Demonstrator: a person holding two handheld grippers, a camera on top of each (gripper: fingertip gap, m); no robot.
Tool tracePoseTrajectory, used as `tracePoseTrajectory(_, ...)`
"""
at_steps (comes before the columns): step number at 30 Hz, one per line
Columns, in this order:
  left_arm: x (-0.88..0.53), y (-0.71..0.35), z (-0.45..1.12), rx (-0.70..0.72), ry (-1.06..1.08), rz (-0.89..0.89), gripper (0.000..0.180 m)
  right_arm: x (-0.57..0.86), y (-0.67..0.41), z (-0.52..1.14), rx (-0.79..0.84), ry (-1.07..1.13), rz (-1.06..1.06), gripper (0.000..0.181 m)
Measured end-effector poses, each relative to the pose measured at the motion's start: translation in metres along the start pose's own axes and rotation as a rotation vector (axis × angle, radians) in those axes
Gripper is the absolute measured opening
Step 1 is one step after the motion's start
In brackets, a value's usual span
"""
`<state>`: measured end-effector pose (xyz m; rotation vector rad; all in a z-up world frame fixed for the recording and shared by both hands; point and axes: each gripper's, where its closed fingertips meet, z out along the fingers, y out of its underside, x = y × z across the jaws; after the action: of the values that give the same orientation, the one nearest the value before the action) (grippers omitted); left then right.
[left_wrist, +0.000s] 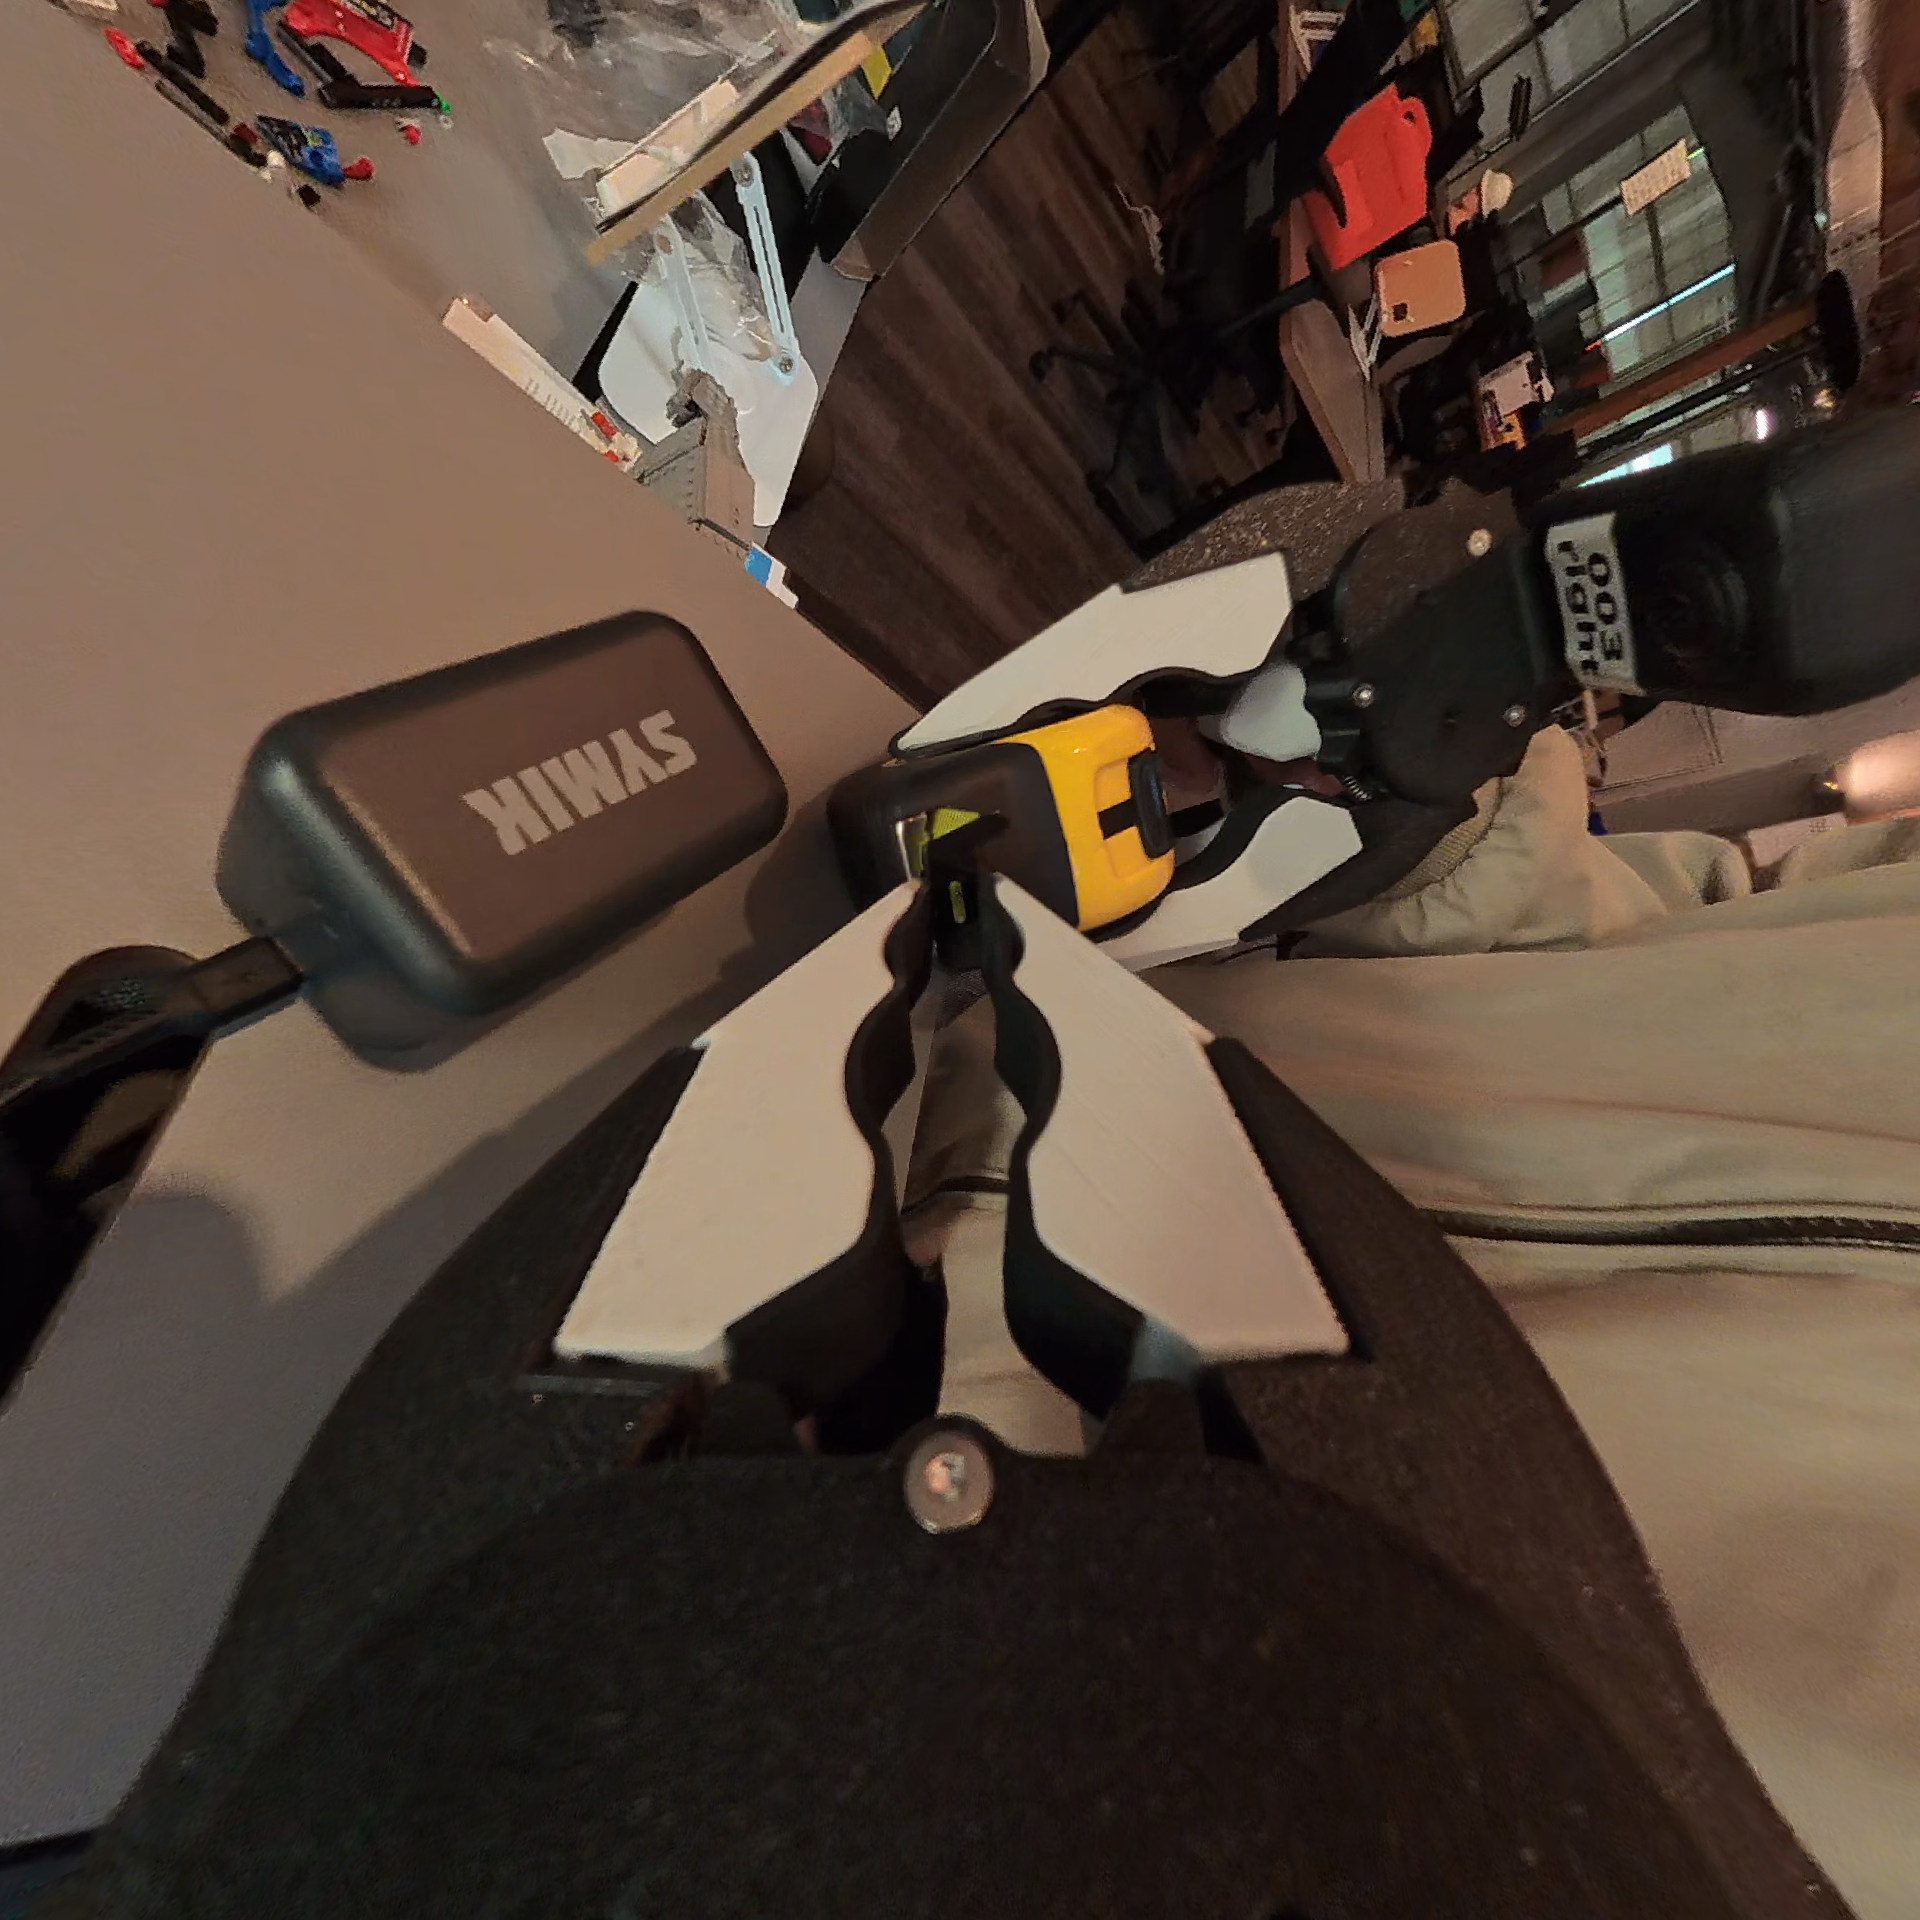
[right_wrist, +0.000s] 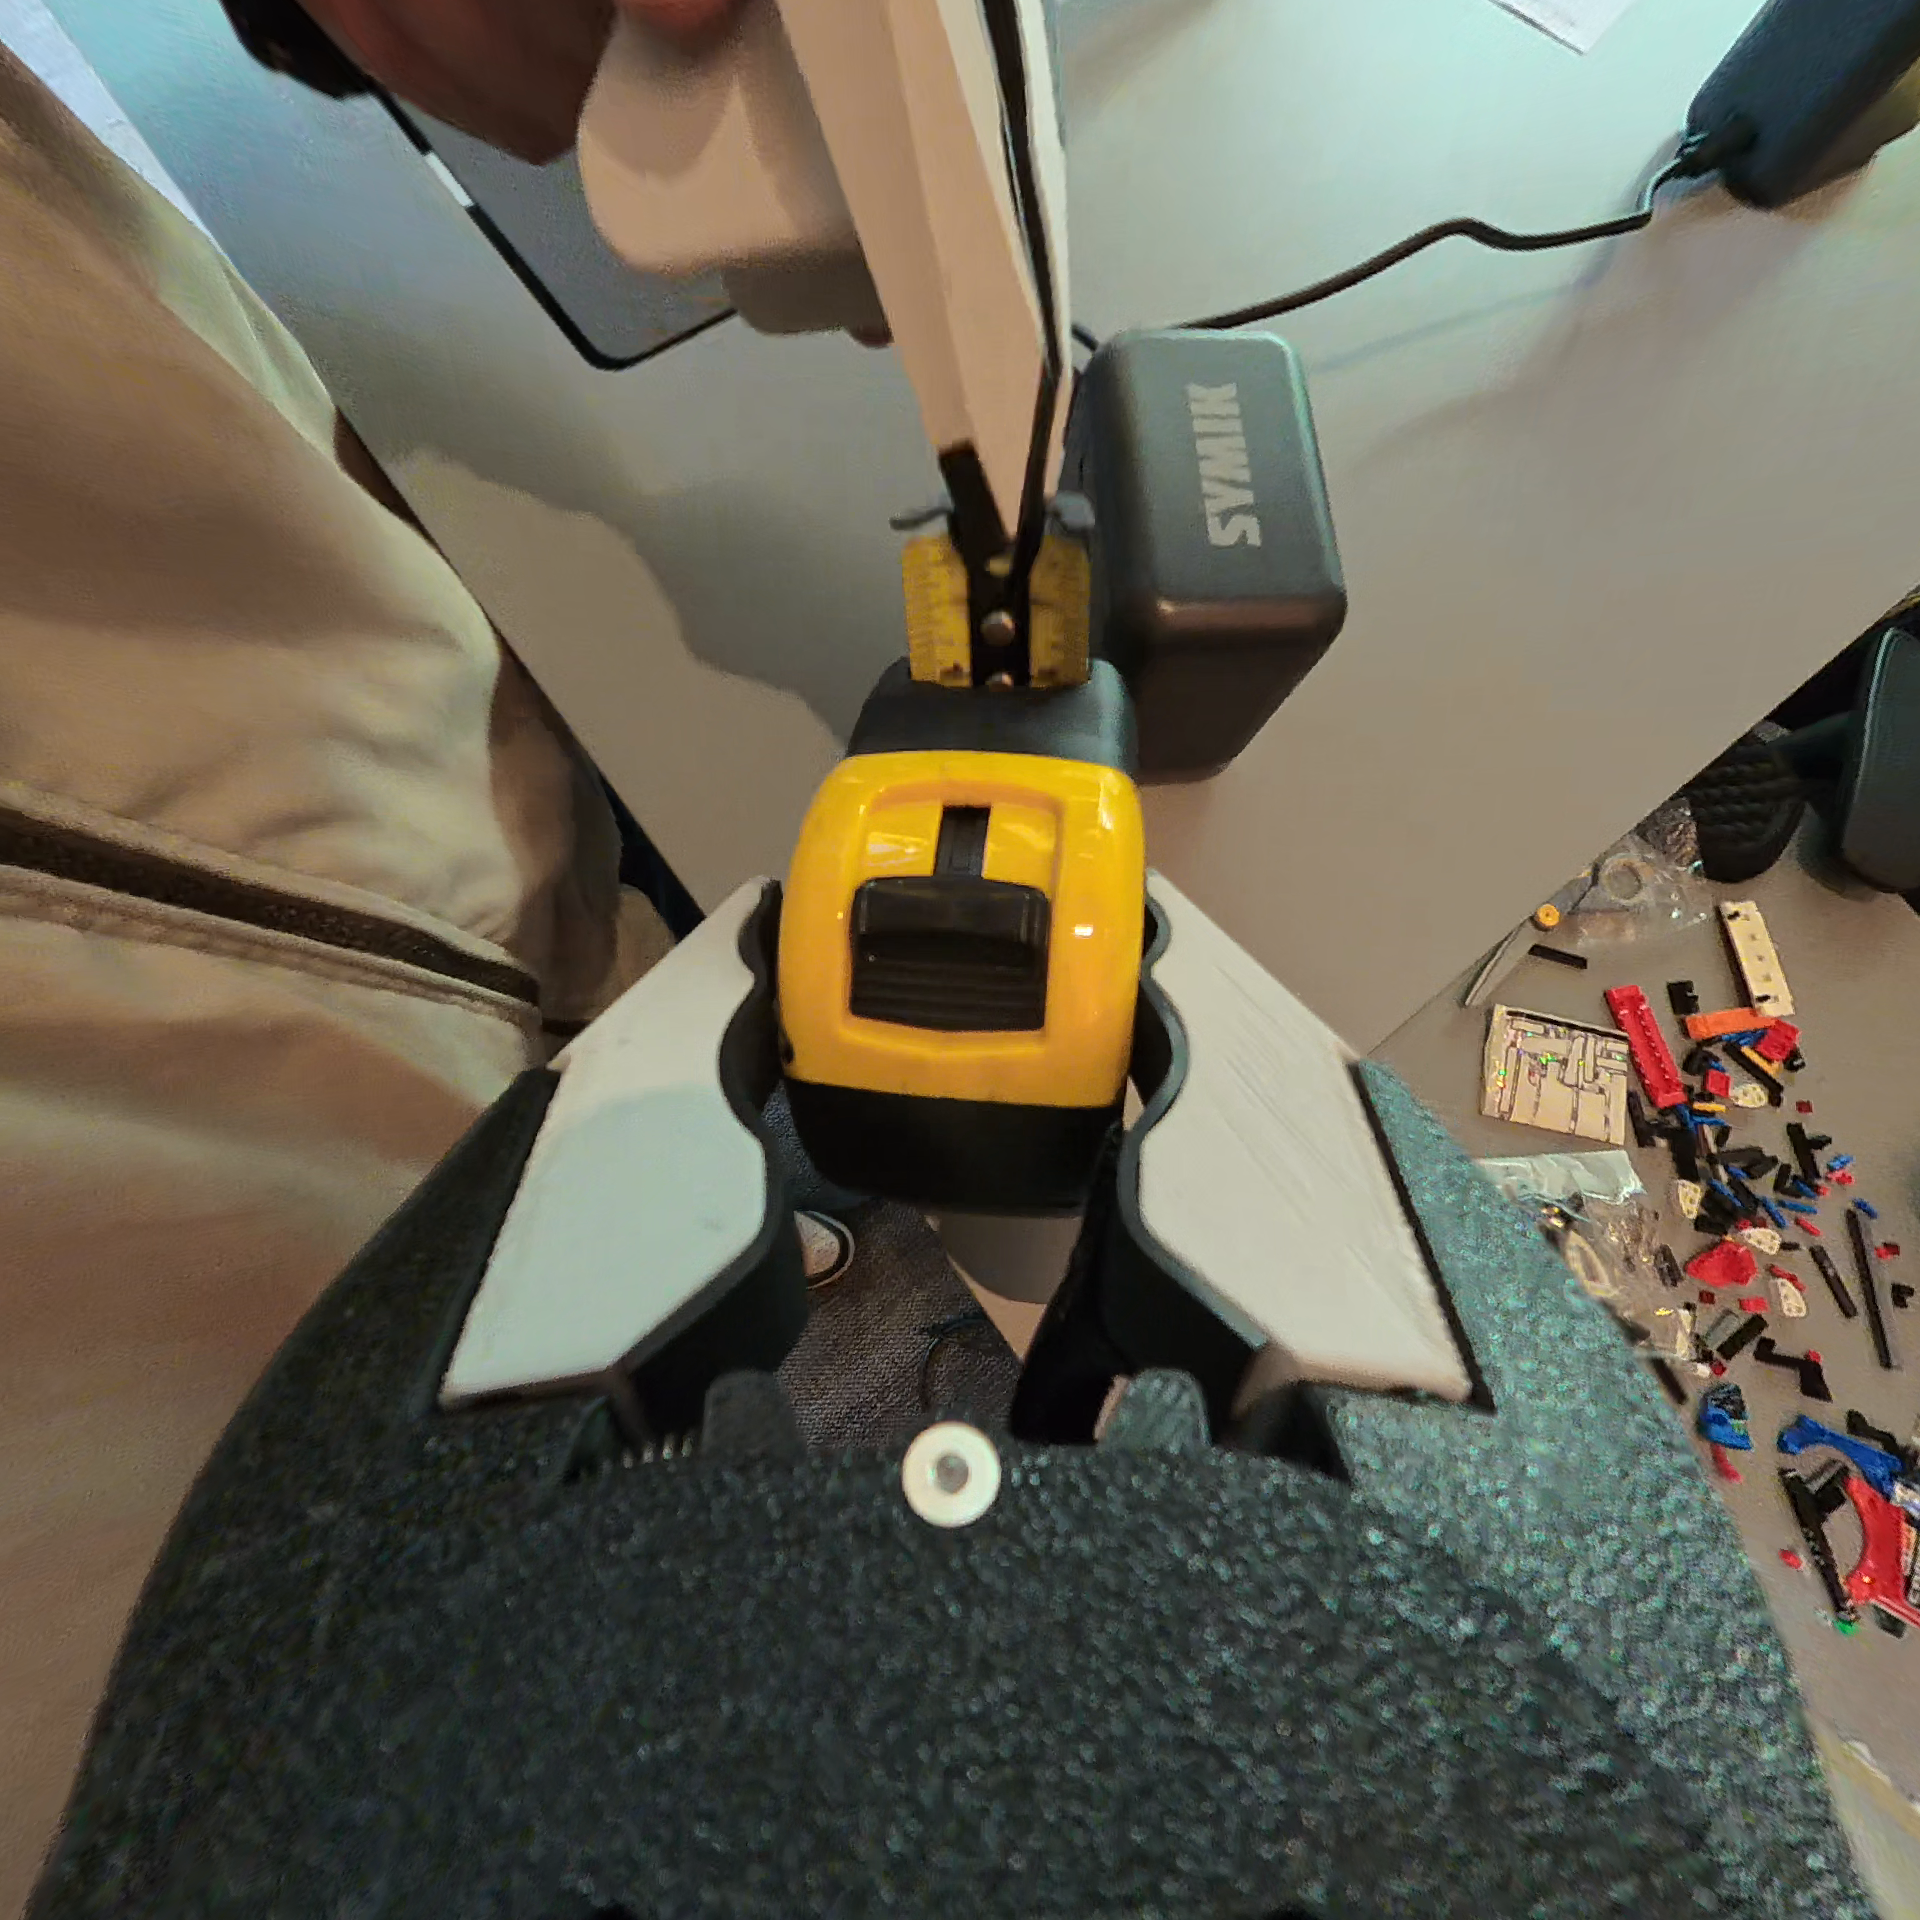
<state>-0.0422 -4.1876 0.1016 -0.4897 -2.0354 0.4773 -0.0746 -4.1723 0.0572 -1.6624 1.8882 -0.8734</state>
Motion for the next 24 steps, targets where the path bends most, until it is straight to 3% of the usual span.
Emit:
tracePoseTrajectory(8,-0.02,-0.027,-0.045,0.03,0.186,-0.046,0.007,0.018,-0.008,-0.005,-0.195,-0.035,0.074,0.065)
tracePoseTrajectory(15,-0.044,-0.042,-0.059,0.119,0.392,-0.247,0.007,0.041,-0.011,-0.023,-0.479,-0.182,0.096,0.065)
tracePoseTrajectory(24,-0.077,-0.034,-0.061,0.117,0.321,-0.282,0.009,0.052,-0.011,-0.018,-0.67,-0.228,0.068,0.065)
